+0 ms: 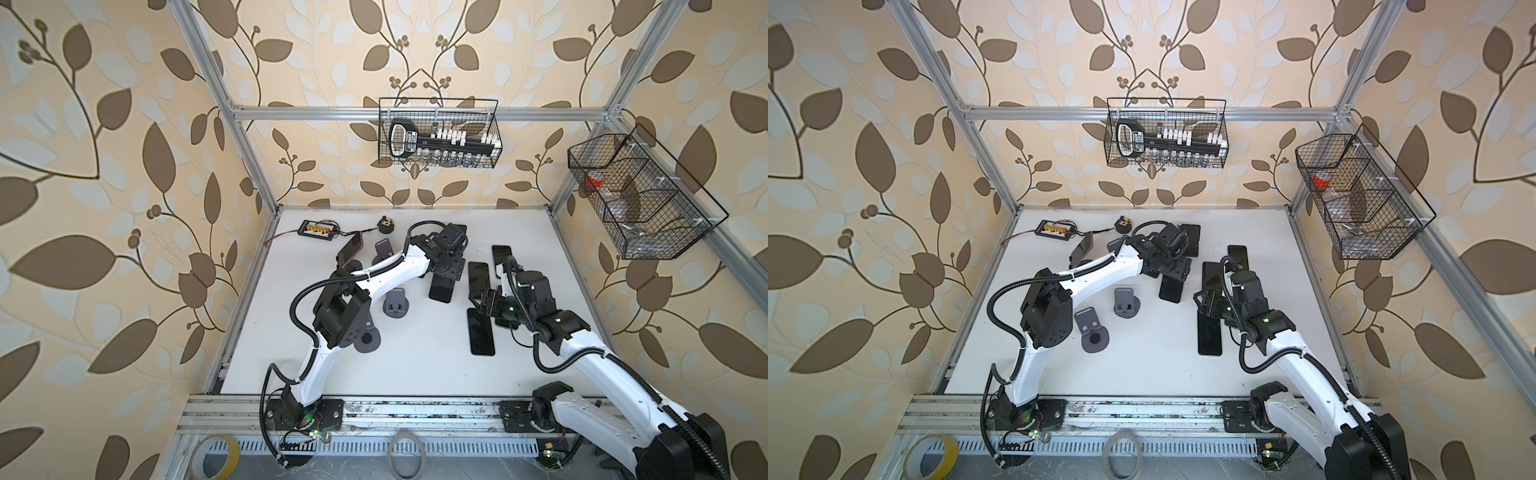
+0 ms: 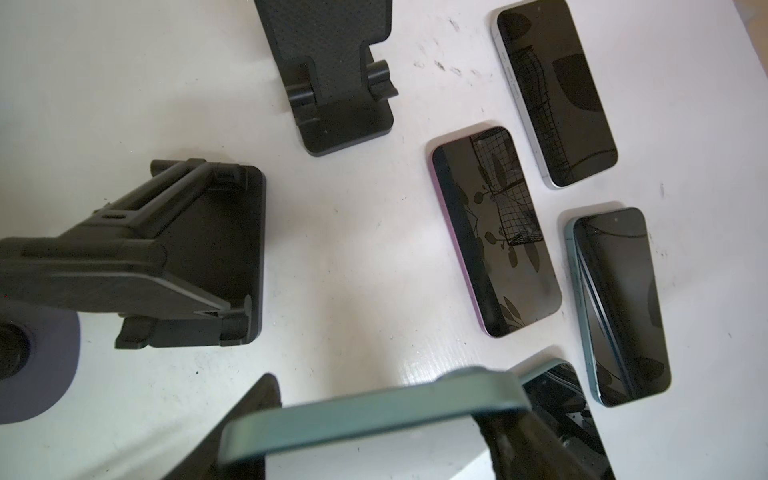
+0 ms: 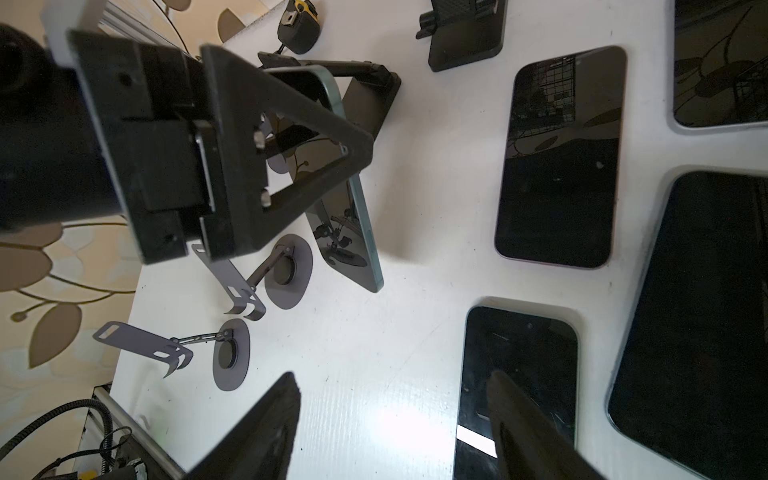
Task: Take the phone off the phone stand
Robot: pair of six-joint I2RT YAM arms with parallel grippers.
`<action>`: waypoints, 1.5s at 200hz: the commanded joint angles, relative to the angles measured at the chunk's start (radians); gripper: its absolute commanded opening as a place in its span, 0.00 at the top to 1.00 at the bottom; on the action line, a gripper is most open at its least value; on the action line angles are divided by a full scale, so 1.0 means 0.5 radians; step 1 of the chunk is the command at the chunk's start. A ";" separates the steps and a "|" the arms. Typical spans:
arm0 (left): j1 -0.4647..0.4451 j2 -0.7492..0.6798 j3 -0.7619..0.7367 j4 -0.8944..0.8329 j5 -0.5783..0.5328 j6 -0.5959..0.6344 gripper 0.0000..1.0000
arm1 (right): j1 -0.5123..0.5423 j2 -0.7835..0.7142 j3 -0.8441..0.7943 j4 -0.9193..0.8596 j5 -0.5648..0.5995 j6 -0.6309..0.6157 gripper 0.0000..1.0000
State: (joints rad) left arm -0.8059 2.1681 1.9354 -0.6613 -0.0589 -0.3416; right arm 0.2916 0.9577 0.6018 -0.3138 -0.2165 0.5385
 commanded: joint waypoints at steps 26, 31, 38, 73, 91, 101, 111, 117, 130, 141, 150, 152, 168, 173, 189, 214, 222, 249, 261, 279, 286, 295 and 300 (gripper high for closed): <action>-0.012 0.092 0.197 -0.056 0.018 -0.075 1.00 | -0.005 0.008 -0.062 -0.029 -0.011 -0.020 0.28; -0.011 0.111 0.206 -0.065 0.019 -0.077 1.00 | -0.005 0.010 -0.066 -0.032 -0.017 -0.021 0.28; -0.012 0.135 0.261 -0.077 0.023 -0.080 1.00 | -0.004 0.010 -0.071 -0.032 -0.018 -0.021 0.28; -0.008 0.230 0.377 -0.110 0.029 -0.094 1.00 | -0.006 -0.016 -0.101 -0.028 -0.031 -0.011 0.28; -0.005 0.264 0.402 -0.111 0.032 -0.111 1.00 | -0.006 -0.020 -0.109 -0.020 -0.041 -0.009 0.28; -0.005 0.279 0.415 -0.112 0.035 -0.116 1.00 | -0.005 -0.014 -0.111 -0.018 -0.043 -0.008 0.27; -0.002 0.294 0.429 -0.113 0.034 -0.121 1.00 | -0.006 -0.008 -0.114 -0.014 -0.040 -0.008 0.27; 0.001 0.305 0.440 -0.113 0.032 -0.125 1.00 | -0.006 -0.006 -0.118 -0.012 -0.035 -0.005 0.27; 0.004 0.323 0.461 -0.108 0.023 -0.130 1.00 | -0.006 0.002 -0.123 0.015 -0.019 0.013 0.27; 0.009 0.346 0.494 -0.109 0.017 -0.136 1.00 | -0.006 -0.004 -0.144 0.070 -0.004 0.037 0.28; 0.010 0.365 0.531 -0.116 0.017 -0.137 1.00 | -0.006 -0.005 -0.161 0.114 0.026 0.066 0.28; 0.012 0.373 0.539 -0.117 0.017 -0.136 1.00 | -0.004 -0.007 -0.166 0.121 0.034 0.069 0.28; 0.016 0.413 0.596 -0.137 0.017 -0.137 1.00 | -0.005 0.001 -0.173 0.157 0.082 0.092 0.28; 0.018 0.423 0.609 -0.141 0.017 -0.140 1.00 | -0.006 0.007 -0.173 0.169 0.089 0.092 0.28; 0.031 0.448 0.620 -0.126 0.030 -0.150 1.00 | -0.006 0.020 -0.173 0.197 0.094 0.092 0.28; 0.053 0.474 0.625 -0.121 0.044 -0.161 1.00 | -0.009 0.037 -0.170 0.207 0.086 0.083 0.27; 0.059 0.484 0.626 -0.119 0.053 -0.164 1.00 | -0.010 0.037 -0.172 0.207 0.083 0.081 0.27; 0.090 0.522 0.626 -0.107 0.126 -0.197 1.00 | -0.010 0.009 -0.197 0.216 0.074 0.089 0.27; 0.102 0.538 0.630 -0.107 0.154 -0.209 1.00 | -0.009 -0.008 -0.208 0.219 0.079 0.095 0.27; 0.111 0.553 0.630 -0.101 0.161 -0.216 1.00 | -0.009 -0.022 -0.216 0.221 0.087 0.095 0.27; 0.113 0.559 0.631 -0.096 0.161 -0.215 1.00 | -0.010 -0.027 -0.216 0.222 0.088 0.096 0.27; 0.115 0.571 0.632 -0.092 0.158 -0.215 0.99 | -0.009 -0.023 -0.216 0.221 0.090 0.095 0.27; 0.115 0.579 0.637 -0.092 0.161 -0.216 0.98 | -0.009 -0.021 -0.216 0.222 0.090 0.095 0.27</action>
State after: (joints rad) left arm -0.7574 2.4405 2.2169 -0.7200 0.0109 -0.4316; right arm 0.2916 0.9604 0.5114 -0.2142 -0.1898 0.5800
